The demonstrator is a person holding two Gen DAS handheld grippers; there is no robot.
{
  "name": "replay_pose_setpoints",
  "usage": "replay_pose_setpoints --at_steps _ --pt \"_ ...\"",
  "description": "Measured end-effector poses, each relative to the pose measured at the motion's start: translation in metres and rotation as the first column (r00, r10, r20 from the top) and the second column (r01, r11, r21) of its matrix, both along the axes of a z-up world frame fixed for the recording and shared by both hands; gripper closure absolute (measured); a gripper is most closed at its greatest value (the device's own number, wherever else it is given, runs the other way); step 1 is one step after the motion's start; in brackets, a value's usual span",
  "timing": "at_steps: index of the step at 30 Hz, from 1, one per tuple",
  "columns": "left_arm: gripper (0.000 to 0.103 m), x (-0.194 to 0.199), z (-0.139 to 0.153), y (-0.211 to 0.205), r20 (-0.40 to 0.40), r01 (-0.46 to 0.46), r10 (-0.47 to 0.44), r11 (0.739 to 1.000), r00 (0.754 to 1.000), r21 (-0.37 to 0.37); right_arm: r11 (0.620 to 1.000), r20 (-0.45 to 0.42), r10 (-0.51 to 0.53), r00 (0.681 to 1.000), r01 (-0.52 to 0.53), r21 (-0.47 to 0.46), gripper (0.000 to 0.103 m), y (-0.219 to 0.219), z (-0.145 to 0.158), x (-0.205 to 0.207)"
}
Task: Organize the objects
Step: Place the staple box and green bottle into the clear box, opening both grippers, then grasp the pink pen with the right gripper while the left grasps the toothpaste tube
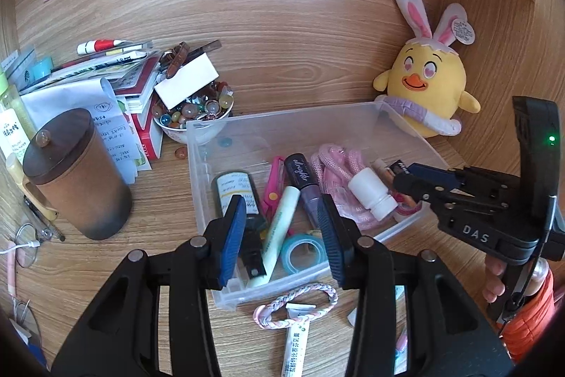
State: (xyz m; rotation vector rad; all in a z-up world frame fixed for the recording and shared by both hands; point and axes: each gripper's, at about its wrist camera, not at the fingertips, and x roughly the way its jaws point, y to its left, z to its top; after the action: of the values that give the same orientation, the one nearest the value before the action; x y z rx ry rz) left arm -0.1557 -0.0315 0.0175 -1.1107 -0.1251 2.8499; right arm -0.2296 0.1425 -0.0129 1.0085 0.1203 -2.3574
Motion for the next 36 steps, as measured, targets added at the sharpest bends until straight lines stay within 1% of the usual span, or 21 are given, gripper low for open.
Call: replay_pose_setpoints --at_steps 2,4,5,6,7,8,9,10,13,15,17,21,23,27,30,32,36 --pt "0.055 0.005 0.004 0.003 -0.013 0.005 -0.006 1.0 1.0 -0.009 1.0 0.009 0.005 1.0 -0.005 0.006 0.078 -0.001 -0.001 0.0" --pt "0.049 0.012 0.009 0.005 -0.038 0.006 -0.007 1.0 0.999 -0.027 1.0 0.003 0.006 1.0 -0.006 0.015 0.072 -0.002 0.0 0.002" --pt "0.048 0.016 0.011 0.007 -0.052 0.004 -0.006 0.999 0.999 -0.04 1.0 0.0 0.006 1.0 -0.006 0.016 0.066 -0.002 0.002 0.004" --pt "0.044 0.019 0.014 0.008 -0.062 0.004 -0.008 0.999 0.998 -0.051 1.0 -0.001 0.011 1.0 -0.011 0.008 0.059 -0.001 0.004 0.007" --pt "0.038 0.023 0.017 0.009 -0.075 0.002 -0.007 0.998 0.997 -0.061 1.0 -0.002 0.019 1.0 -0.019 -0.003 0.056 0.0 0.006 0.009" --pt "0.036 0.027 0.019 0.009 -0.089 -0.002 -0.004 0.998 0.996 -0.07 1.0 -0.005 0.026 1.0 -0.026 -0.015 0.05 0.002 0.009 0.012" --pt "0.031 0.032 0.022 0.011 -0.106 -0.008 -0.001 0.997 0.994 -0.081 0.999 -0.009 0.029 1.0 -0.029 -0.023 0.048 0.003 0.012 0.015" --pt "0.025 0.036 0.024 0.012 -0.118 -0.011 0.0 0.996 0.993 -0.092 0.999 -0.015 0.034 0.999 -0.034 -0.03 0.048 0.003 0.015 0.019" --pt "0.016 0.048 0.027 0.013 -0.144 -0.013 -0.004 0.993 0.99 -0.119 0.997 -0.021 0.061 0.998 -0.062 -0.044 0.047 0.005 0.023 0.03" --pt "0.012 0.056 0.027 0.013 -0.151 -0.013 -0.007 0.991 0.989 -0.131 0.995 -0.019 0.08 0.997 -0.081 -0.053 0.043 0.007 0.025 0.039" --pt "0.012 0.063 0.024 0.013 -0.145 -0.004 -0.015 0.991 0.989 -0.132 0.993 -0.019 0.097 0.995 -0.098 -0.059 0.038 0.009 0.025 0.05" --pt "0.012 0.074 0.008 0.014 -0.101 0.014 -0.027 0.992 0.994 -0.126 0.995 -0.03 0.092 0.995 -0.093 -0.044 0.038 0.012 0.019 0.073" --pt "0.012 0.078 -0.005 0.015 -0.067 0.026 -0.035 0.991 0.997 -0.132 0.995 -0.025 0.089 0.996 -0.09 -0.033 0.038 0.015 0.013 0.085" --pt "0.012 0.087 -0.034 0.017 0.017 0.047 -0.045 0.987 0.999 -0.154 0.995 0.028 0.096 0.995 -0.095 -0.023 0.038 0.019 -0.004 0.105" --pt "0.012 0.097 -0.051 0.014 0.064 0.051 -0.041 0.985 0.997 -0.163 0.995 0.049 0.1 0.994 -0.101 0.012 0.038 0.017 -0.016 0.122" --pt "0.012 0.103 -0.058 0.01 0.084 0.045 -0.032 0.987 0.996 -0.153 0.994 0.081 0.109 0.991 -0.111 0.011 0.038 0.012 -0.024 0.133" --pt "0.012 0.111 -0.067 0.0 0.122 0.037 -0.024 0.994 0.992 -0.103 0.992 0.145 0.126 0.981 -0.125 -0.015 0.038 0.003 -0.038 0.146"
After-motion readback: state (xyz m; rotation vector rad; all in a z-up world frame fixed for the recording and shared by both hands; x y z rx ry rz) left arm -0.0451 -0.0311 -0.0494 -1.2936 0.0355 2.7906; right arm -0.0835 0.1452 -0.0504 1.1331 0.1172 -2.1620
